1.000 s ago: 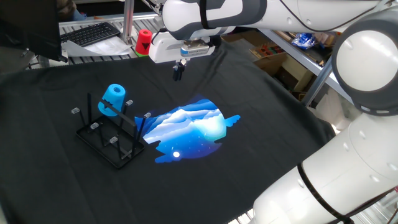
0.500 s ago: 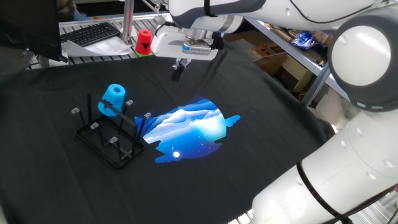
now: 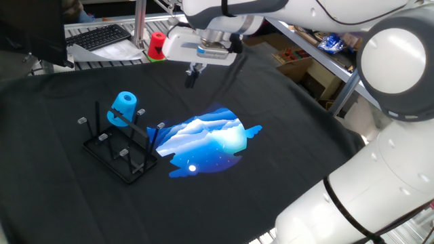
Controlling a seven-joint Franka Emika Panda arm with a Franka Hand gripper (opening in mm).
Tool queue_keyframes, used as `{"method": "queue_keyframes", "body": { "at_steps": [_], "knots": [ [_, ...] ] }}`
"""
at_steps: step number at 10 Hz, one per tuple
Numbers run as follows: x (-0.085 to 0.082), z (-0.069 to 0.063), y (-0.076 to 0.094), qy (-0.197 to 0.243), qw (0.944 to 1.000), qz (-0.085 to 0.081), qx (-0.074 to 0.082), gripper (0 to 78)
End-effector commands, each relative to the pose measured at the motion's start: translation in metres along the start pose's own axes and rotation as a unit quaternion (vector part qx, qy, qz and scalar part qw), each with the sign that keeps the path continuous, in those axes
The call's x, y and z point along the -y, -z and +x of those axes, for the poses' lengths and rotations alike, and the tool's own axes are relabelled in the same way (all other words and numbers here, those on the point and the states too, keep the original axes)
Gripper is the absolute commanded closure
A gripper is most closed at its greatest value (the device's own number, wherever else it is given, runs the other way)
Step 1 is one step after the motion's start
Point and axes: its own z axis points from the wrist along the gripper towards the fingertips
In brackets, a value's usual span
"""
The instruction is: Take the cup off the cup rack
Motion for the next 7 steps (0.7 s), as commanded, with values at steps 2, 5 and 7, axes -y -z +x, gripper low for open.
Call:
{"method": "queue_keyframes", "body": {
  "at_steps": [2,5,7],
  "knots": [
    [-0.023,-0.013,0.007,-0.004,0.9996,0.029,-0.001,77.6],
    [-0.032,-0.021,0.011,-0.004,0.9996,0.029,-0.002,77.6],
    [-0.038,-0.027,0.013,-0.005,0.9994,0.034,-0.002,77.6]
  ]
}}
